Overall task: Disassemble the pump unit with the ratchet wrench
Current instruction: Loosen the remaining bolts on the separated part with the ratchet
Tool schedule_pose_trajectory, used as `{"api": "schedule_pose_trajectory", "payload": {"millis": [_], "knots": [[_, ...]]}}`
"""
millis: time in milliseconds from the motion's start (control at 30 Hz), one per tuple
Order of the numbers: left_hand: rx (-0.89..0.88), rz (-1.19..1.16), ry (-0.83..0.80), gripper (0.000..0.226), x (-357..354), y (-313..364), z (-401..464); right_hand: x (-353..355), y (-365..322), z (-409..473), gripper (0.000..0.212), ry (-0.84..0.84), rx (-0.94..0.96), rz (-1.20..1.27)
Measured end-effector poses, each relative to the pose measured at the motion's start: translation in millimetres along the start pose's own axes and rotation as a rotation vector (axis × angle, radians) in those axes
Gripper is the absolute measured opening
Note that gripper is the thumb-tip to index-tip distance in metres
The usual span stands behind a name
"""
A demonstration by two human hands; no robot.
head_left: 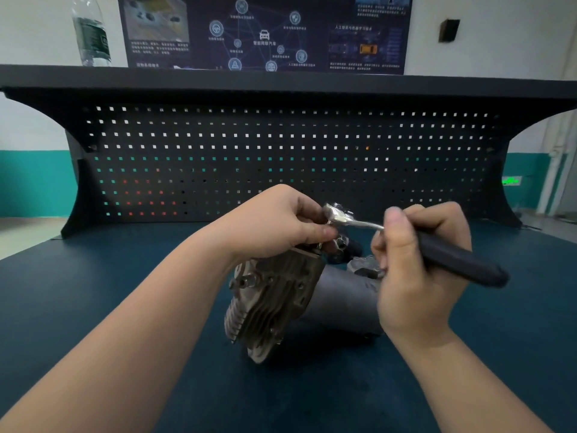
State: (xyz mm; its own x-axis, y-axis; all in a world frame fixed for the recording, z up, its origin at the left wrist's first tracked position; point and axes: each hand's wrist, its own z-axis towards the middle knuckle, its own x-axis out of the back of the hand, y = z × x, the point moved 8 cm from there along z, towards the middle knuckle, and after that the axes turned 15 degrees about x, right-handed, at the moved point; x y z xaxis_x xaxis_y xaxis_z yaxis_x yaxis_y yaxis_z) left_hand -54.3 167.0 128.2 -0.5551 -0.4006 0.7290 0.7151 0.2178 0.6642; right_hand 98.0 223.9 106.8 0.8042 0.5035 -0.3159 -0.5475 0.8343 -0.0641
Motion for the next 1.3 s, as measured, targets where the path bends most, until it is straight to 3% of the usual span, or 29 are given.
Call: {"api": "schedule_pose_trajectory", "payload": {"millis": [167,200,267,367,467,500,533,600,667,733,833,933,1000,1067,1167,1200,1233,1300], "knots": [[0.028,0.05,-0.003,0.023,-3.5,0.2,-0.4,-7.9,67.5,-54.1,0.027,0.614,-1.033,0.719],[0.028,0.037,0.008,0.022,-3.1,0.3,-0.5,-10.3,71.0,-62.9,0.027,0.695,-1.15,0.768],[0.031,0.028,0.024,0.021,-2.3,0.9,0.1,-11.4,75.1,-69.7,0.03,0.765,-1.209,0.789],[0.03,0.031,0.046,0.021,-2.2,0.6,2.3,-4.6,68.9,-51.5,0.031,0.612,-1.004,0.679],[0.023,0.027,0.047,0.017,-0.5,-0.3,3.2,6.4,13.2,-4.9,0.027,0.083,-0.251,0.03],[0.016,0.011,0.021,0.015,-0.6,-0.3,2.3,-2.1,-5.9,-1.6,0.025,-0.046,-0.055,-0.123],[0.009,-0.001,-0.01,0.014,-0.9,-0.4,1.5,-4.7,-12.8,-3.0,0.023,-0.075,0.026,-0.172],[0.003,0.006,-0.064,0.016,-2.5,-0.4,-0.2,-1.4,-2.2,-7.8,0.022,0.094,-0.152,0.003],[0.005,0.03,-0.058,0.018,-3.6,0.6,-0.4,-3.6,32.1,-24.5,0.023,0.378,-0.587,0.427],[0.006,0.026,-0.013,0.019,-2.7,1.9,-0.2,-11.5,58.1,-48.8,0.019,0.599,-0.981,0.675],[0.017,-0.011,0.031,0.016,-1.7,1.9,-0.5,-18.0,67.3,-66.6,0.013,0.747,-1.211,0.819],[0.028,0.002,0.068,0.018,-0.8,1.8,0.3,-14.6,70.8,-73.4,0.022,0.774,-1.211,0.788],[0.032,0.016,0.088,0.019,-0.5,2.2,0.4,-7.8,69.9,-65.2,0.032,0.708,-1.089,0.696],[0.038,0.019,0.103,0.019,0.3,1.7,1.3,5.7,54.9,-40.7,0.035,0.52,-0.758,0.486],[0.028,0.002,0.079,0.012,0.5,0.7,2.0,-0.6,-8.6,-6.9,0.029,-0.012,-0.008,-0.112],[0.02,-0.009,0.059,0.01,0.4,0.5,1.6,-4.7,-16.1,-7.9,0.024,-0.092,0.099,-0.179],[0.014,-0.014,0.036,0.011,-0.2,0.4,0.8,-4.7,-14.9,-8.2,0.02,-0.094,0.083,-0.168],[0.008,0.003,-0.002,0.016,-2.4,0.3,-0.7,-1.4,7.1,-9.6,0.017,0.074,-0.217,0.082]]}}
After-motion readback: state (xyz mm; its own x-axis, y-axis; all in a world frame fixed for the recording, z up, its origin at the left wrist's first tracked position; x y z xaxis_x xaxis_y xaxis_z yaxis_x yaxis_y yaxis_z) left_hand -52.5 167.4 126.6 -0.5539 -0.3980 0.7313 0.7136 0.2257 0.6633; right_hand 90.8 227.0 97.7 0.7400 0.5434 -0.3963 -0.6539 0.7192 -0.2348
